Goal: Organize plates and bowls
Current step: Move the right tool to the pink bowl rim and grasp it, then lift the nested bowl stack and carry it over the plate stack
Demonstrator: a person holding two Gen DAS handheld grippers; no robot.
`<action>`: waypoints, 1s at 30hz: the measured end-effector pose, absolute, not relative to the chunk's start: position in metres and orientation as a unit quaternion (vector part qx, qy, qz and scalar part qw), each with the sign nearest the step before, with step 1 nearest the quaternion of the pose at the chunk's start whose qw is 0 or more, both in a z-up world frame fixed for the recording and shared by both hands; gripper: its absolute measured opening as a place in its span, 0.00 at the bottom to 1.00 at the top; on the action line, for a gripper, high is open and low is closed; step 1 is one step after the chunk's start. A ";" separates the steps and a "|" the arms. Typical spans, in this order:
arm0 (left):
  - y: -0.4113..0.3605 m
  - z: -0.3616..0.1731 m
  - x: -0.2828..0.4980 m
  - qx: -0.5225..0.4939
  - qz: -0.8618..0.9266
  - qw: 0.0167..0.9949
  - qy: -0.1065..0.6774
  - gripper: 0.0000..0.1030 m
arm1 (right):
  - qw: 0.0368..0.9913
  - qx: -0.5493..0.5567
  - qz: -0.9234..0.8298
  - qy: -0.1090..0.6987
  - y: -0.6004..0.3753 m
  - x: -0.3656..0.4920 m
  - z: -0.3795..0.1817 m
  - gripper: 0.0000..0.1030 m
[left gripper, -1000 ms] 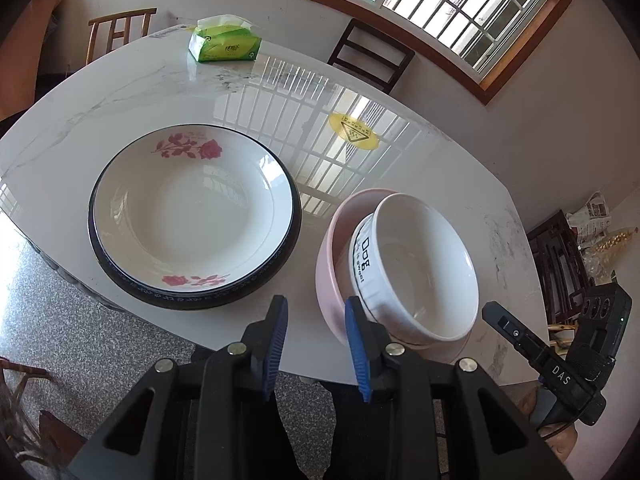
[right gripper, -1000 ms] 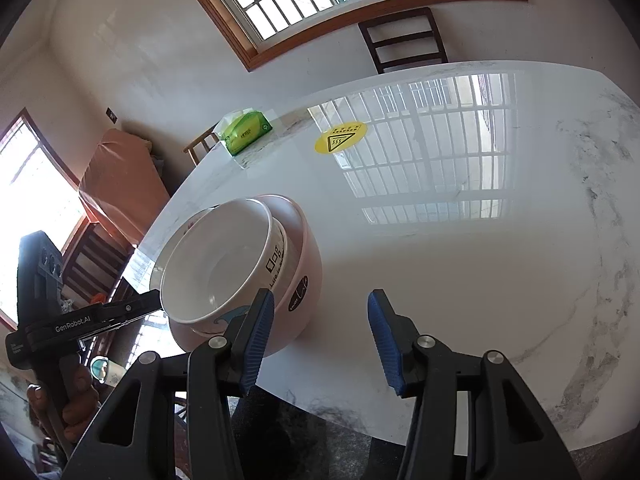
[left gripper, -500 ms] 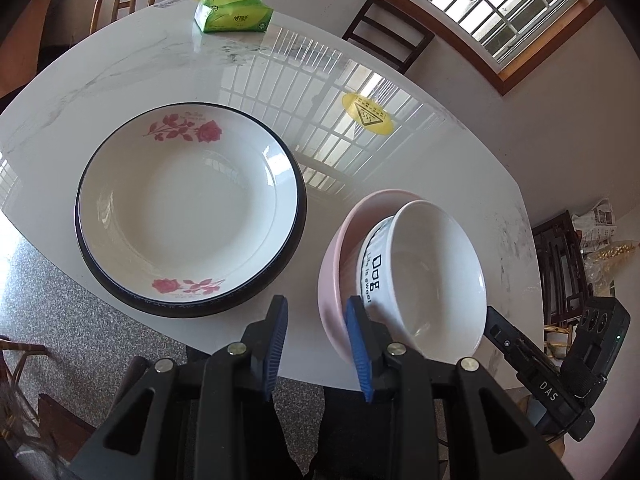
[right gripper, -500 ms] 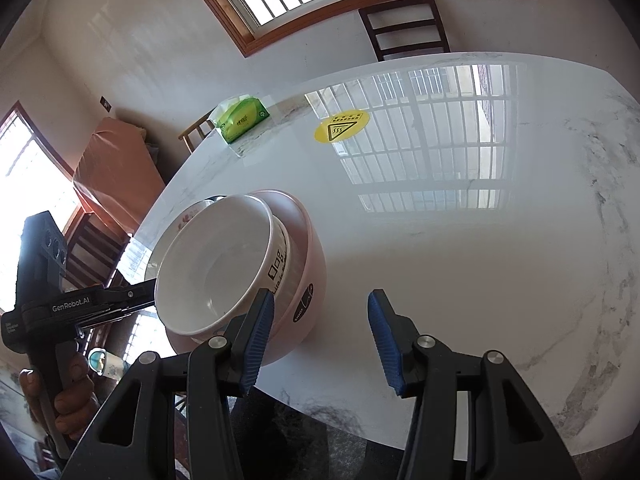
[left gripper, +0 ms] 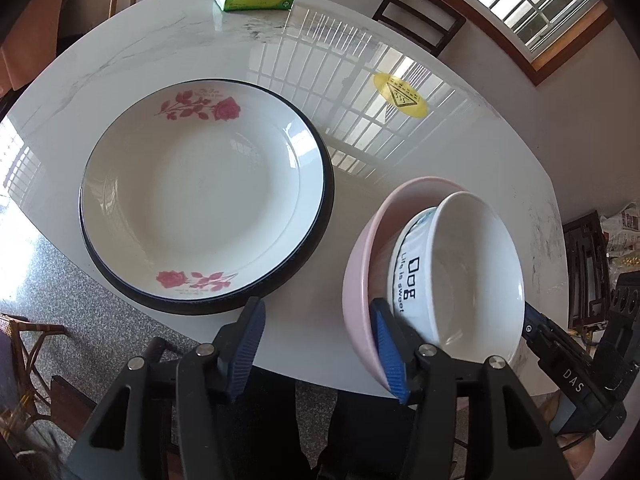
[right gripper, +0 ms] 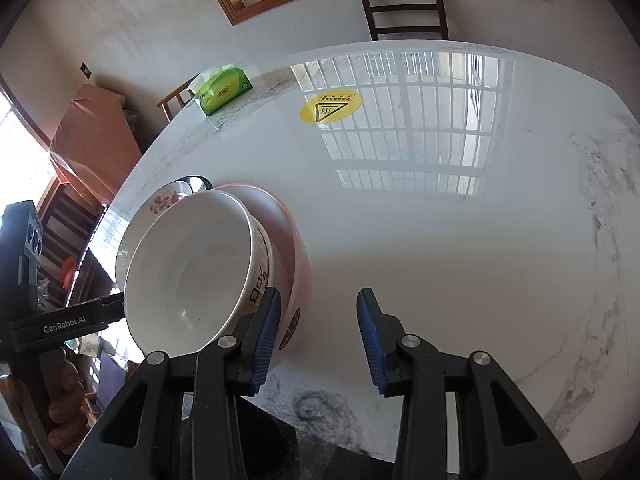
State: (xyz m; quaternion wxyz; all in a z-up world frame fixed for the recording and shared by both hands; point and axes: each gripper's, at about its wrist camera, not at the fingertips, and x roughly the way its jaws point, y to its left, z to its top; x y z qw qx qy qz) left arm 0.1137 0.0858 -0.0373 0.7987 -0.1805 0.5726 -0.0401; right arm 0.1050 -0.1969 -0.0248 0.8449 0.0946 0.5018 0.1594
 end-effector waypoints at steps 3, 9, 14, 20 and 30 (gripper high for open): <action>0.082 -0.035 0.117 -0.154 -0.043 0.805 0.571 0.53 | 0.834 0.090 0.161 0.520 -0.194 0.115 -0.027 0.31; 0.075 -0.034 0.117 -0.136 -0.036 0.821 0.554 0.53 | 0.822 0.070 0.156 0.544 -0.187 0.130 -0.032 0.30; 0.067 -0.032 0.115 -0.114 -0.038 0.837 0.534 0.53 | 0.824 0.068 0.161 0.539 -0.187 0.129 -0.034 0.28; 0.067 -0.032 0.112 -0.118 -0.036 0.844 0.521 0.53 | 0.830 0.062 0.159 0.531 -0.186 0.127 -0.032 0.26; 0.053 -0.028 0.106 -0.075 -0.044 0.863 0.498 0.43 | 0.837 0.051 0.171 0.517 -0.178 0.126 -0.028 0.10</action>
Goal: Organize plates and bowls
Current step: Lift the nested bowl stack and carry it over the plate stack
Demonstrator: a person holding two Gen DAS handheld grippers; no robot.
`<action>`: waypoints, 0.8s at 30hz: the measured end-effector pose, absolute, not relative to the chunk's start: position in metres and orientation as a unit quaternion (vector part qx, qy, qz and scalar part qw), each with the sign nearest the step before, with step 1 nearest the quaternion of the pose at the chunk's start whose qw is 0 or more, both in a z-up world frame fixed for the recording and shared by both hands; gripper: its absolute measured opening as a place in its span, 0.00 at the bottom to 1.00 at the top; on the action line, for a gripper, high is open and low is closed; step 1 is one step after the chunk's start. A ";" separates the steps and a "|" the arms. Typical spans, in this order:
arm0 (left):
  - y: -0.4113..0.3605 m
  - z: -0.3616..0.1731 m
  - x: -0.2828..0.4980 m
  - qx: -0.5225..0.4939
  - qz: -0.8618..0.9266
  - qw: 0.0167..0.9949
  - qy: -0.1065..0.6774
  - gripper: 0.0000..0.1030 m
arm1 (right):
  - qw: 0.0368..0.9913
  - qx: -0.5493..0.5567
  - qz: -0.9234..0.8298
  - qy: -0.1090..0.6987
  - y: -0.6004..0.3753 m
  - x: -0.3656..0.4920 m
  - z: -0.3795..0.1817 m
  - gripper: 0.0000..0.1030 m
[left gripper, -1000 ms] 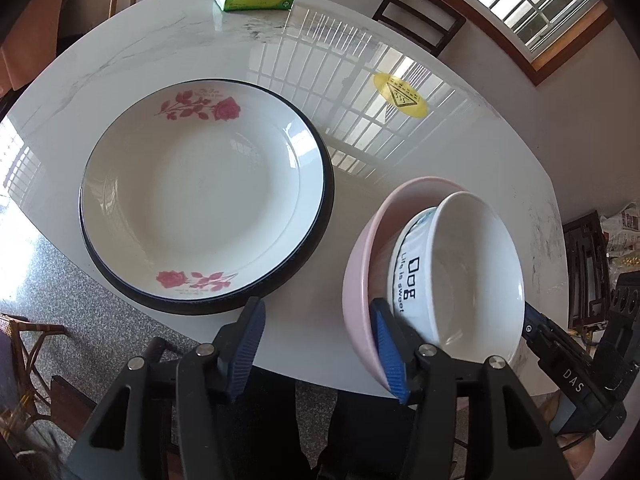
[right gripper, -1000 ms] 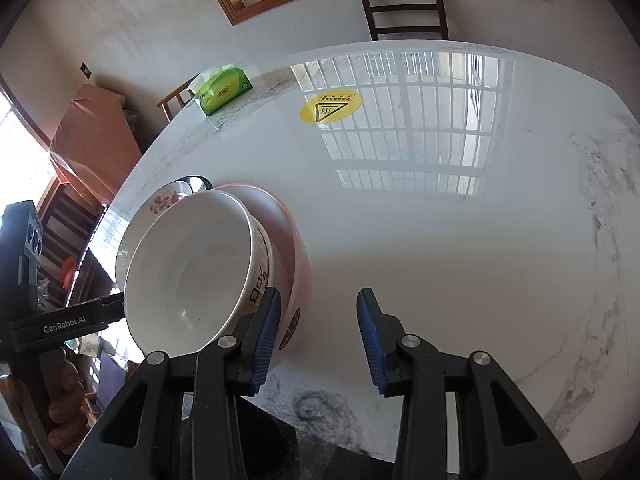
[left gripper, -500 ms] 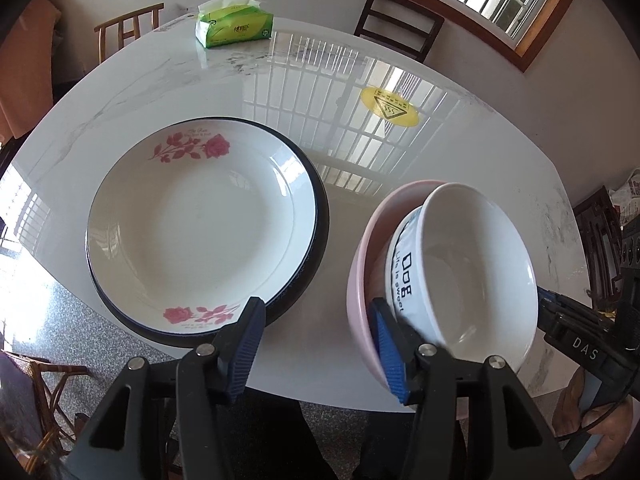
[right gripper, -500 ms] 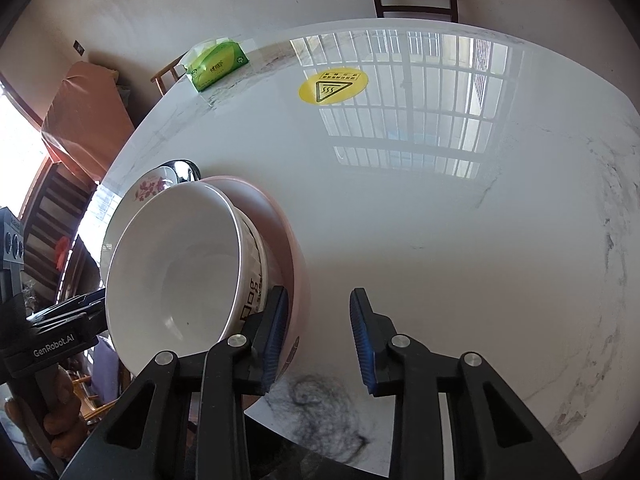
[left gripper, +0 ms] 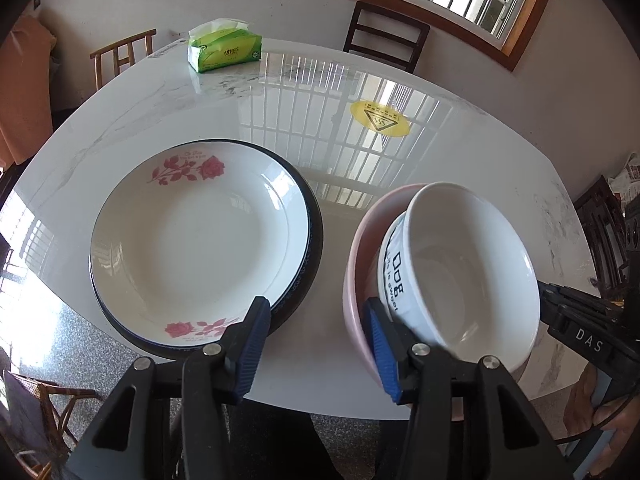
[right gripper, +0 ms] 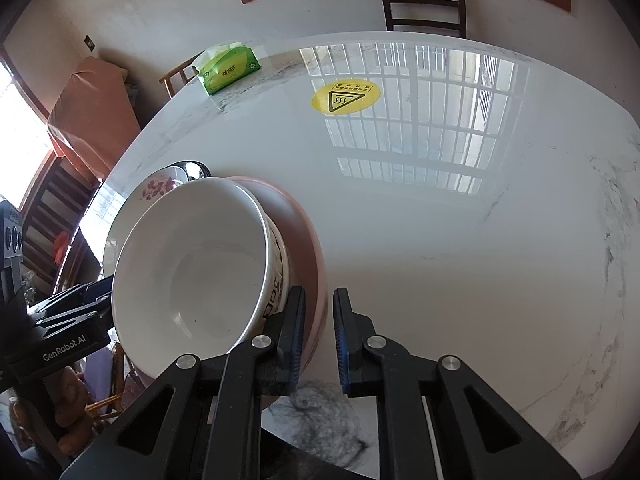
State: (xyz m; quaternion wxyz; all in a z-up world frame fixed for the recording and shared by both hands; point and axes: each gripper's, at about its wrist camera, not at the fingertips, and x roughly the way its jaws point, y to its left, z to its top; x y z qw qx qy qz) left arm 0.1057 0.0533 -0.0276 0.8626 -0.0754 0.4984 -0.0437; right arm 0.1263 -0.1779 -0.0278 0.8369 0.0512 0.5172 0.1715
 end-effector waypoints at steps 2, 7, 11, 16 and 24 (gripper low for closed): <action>0.047 -0.026 0.104 -0.063 -0.049 0.866 0.494 0.33 | 0.837 0.057 0.171 0.516 -0.178 0.127 -0.028 0.10; 0.032 -0.023 0.098 -0.036 -0.054 0.873 0.484 0.10 | 0.839 0.065 0.170 0.513 -0.179 0.127 -0.028 0.10; 0.033 -0.022 0.099 -0.046 -0.060 0.872 0.483 0.10 | 0.840 0.068 0.171 0.511 -0.181 0.125 -0.029 0.10; 0.032 -0.021 0.099 -0.045 -0.057 0.874 0.481 0.10 | 0.839 0.081 0.173 0.510 -0.184 0.123 -0.031 0.11; 0.029 -0.021 0.100 -0.051 -0.060 0.873 0.481 0.09 | 0.836 0.109 0.172 0.509 -0.192 0.119 -0.034 0.11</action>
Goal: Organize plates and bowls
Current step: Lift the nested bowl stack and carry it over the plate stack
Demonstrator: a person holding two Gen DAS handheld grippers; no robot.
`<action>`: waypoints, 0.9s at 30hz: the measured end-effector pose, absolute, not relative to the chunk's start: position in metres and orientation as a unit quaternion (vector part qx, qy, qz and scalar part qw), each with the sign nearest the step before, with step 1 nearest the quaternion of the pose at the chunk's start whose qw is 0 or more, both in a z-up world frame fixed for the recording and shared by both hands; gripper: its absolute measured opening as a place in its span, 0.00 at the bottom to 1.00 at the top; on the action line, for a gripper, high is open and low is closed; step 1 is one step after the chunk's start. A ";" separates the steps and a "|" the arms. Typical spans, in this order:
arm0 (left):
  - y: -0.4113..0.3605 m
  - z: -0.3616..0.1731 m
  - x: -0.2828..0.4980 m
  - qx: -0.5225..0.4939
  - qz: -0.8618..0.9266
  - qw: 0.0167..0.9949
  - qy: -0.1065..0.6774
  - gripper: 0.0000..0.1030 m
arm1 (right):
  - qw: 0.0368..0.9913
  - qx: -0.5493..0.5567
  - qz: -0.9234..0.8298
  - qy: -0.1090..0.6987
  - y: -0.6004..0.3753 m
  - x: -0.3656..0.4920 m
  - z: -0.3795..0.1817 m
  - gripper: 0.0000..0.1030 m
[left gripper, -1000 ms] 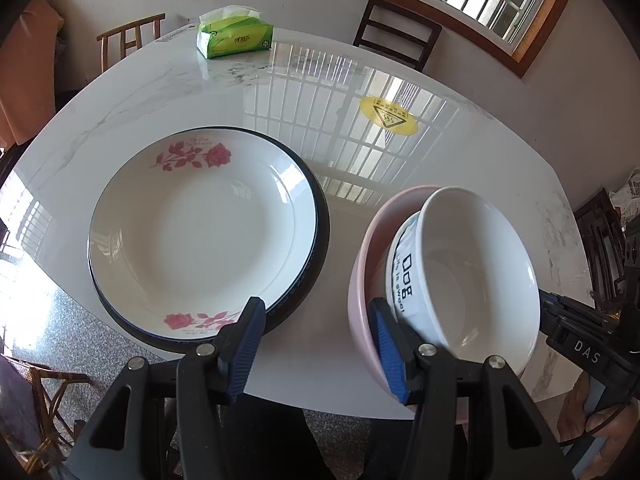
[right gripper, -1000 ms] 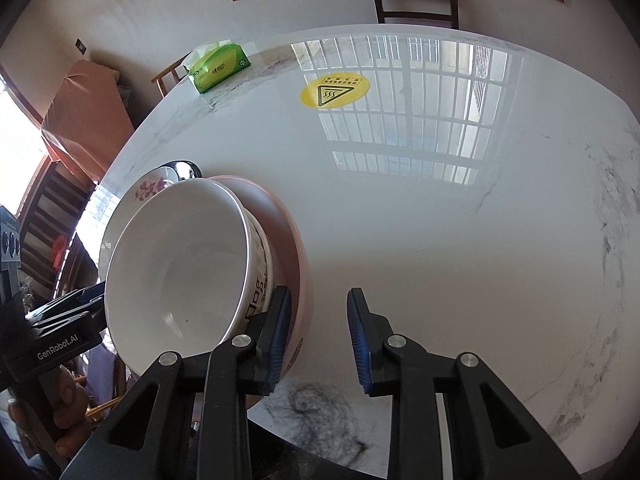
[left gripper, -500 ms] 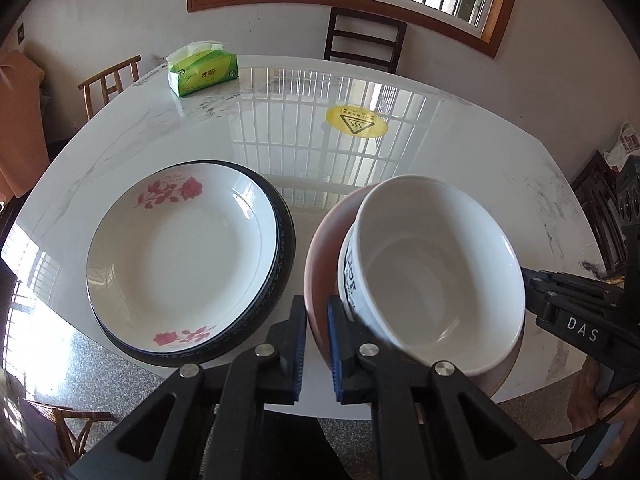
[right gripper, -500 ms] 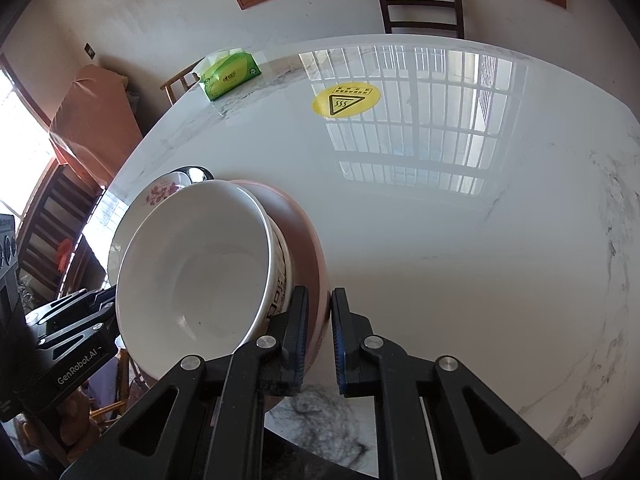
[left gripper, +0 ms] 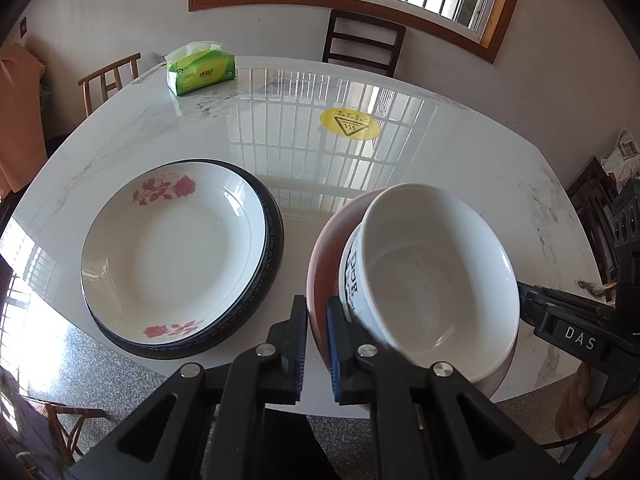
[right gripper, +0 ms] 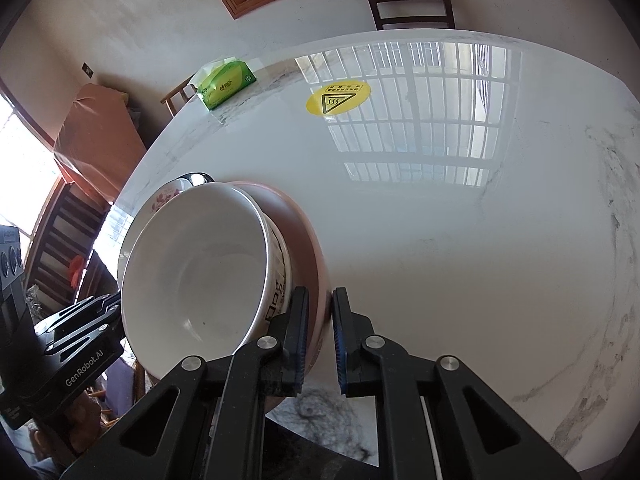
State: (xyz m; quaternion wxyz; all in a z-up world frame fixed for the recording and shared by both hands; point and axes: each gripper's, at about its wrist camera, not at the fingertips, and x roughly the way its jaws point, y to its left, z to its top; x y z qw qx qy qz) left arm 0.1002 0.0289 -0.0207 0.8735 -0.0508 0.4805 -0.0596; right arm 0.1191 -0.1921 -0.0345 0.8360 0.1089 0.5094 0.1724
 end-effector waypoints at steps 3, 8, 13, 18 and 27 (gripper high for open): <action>0.028 -0.021 0.101 -0.053 -0.061 0.872 0.483 0.09 | 0.835 0.115 0.172 0.509 -0.195 0.118 -0.035 0.11; 0.030 -0.021 0.102 -0.058 -0.065 0.868 0.488 0.09 | 0.835 0.119 0.171 0.510 -0.196 0.118 -0.035 0.12; 0.029 -0.020 0.104 -0.058 -0.067 0.868 0.488 0.08 | 0.836 0.124 0.169 0.508 -0.199 0.116 -0.034 0.12; 0.030 -0.019 0.105 -0.064 -0.069 0.866 0.491 0.08 | 0.836 0.128 0.167 0.507 -0.201 0.115 -0.032 0.12; 0.031 -0.003 0.104 -0.064 -0.060 0.875 0.477 0.08 | 0.839 0.129 0.170 0.501 -0.199 0.118 -0.025 0.12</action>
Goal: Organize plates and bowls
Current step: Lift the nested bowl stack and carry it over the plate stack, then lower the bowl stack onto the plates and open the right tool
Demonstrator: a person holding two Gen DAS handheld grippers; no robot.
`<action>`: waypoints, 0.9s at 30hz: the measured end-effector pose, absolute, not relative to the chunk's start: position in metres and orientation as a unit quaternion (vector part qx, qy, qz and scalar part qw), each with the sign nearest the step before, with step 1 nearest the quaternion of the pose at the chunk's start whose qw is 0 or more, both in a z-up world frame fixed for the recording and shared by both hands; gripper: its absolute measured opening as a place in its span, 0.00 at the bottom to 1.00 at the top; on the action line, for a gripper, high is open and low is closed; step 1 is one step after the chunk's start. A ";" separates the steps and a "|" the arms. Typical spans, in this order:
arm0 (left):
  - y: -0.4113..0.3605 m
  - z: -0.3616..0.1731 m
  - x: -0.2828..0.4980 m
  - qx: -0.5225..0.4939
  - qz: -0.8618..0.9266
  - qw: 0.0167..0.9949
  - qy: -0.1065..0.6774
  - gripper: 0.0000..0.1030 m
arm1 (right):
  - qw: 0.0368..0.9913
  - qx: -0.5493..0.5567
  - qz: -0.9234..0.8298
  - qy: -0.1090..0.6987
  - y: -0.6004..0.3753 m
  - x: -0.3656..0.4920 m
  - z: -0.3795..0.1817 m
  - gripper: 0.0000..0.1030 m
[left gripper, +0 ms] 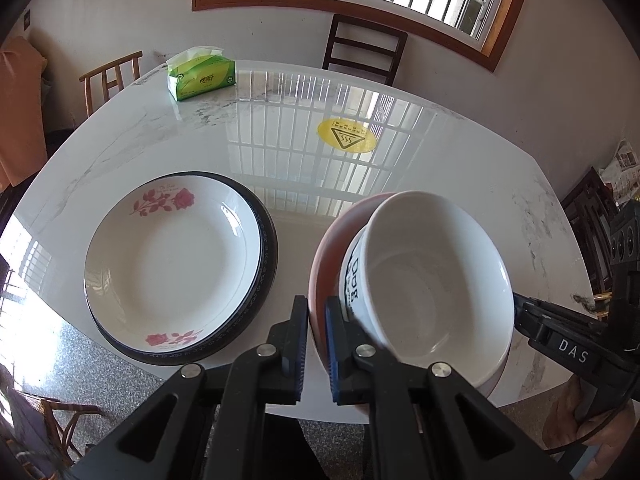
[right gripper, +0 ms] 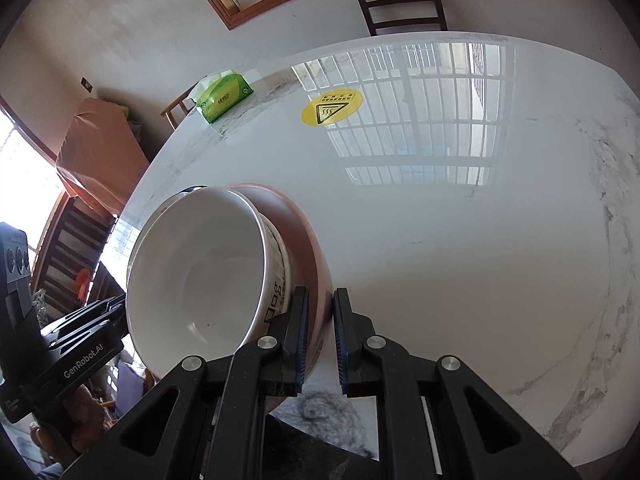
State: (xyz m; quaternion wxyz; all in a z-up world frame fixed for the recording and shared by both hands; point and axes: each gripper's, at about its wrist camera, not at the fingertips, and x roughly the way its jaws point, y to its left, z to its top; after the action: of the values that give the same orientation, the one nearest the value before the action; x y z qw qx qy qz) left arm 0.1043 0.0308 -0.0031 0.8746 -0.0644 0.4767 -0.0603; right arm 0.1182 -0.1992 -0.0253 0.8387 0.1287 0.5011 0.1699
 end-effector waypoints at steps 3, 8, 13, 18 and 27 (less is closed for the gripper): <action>0.034 0.002 0.104 -0.067 -0.057 0.877 0.473 0.08 | 0.840 0.130 0.172 0.499 -0.198 0.120 -0.022 0.12; 0.044 0.011 0.100 -0.074 -0.047 0.881 0.465 0.08 | 0.842 0.128 0.179 0.493 -0.192 0.125 -0.014 0.12; 0.060 0.022 0.097 -0.081 -0.031 0.885 0.458 0.07 | 0.845 0.117 0.190 0.486 -0.177 0.130 -0.004 0.12; 0.085 0.033 0.096 -0.091 -0.010 0.889 0.449 0.06 | 0.845 0.103 0.206 0.482 -0.157 0.138 0.007 0.12; 0.139 0.052 0.097 -0.102 0.037 0.896 0.431 0.06 | 0.838 0.081 0.246 0.480 -0.104 0.155 0.019 0.12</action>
State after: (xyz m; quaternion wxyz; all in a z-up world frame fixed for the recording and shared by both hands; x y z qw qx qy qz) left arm 0.0971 0.1388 0.0518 0.8959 -0.1022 0.4308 0.0373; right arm 0.1553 -0.1044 0.0190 0.8380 0.0815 0.4801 0.2463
